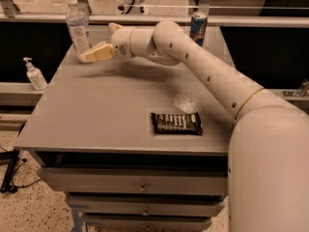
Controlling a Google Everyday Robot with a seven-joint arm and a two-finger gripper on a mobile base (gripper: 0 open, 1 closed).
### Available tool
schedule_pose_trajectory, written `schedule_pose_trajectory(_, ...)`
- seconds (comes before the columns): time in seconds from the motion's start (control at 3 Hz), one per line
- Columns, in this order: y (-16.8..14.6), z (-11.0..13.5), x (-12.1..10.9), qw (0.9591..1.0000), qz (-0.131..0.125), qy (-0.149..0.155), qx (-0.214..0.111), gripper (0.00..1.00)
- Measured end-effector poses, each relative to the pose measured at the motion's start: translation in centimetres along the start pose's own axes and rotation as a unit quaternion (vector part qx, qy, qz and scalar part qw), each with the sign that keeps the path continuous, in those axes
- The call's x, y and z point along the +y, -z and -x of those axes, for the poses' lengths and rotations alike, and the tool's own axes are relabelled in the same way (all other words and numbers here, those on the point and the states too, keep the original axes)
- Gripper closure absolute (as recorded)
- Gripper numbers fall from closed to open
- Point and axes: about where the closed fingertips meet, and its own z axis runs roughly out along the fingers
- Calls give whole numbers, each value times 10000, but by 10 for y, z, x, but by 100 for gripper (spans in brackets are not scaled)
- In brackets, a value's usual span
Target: Move blue plastic bottle near redbull can
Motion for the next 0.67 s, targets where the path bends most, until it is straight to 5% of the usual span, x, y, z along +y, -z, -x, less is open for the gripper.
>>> schedule_pose_trajectory(0.33,-23,8,19,9994,291,-79,-180,0)
schedule_pose_trajectory(0.67,-45,14,38,9979,563,-142,-288,18)
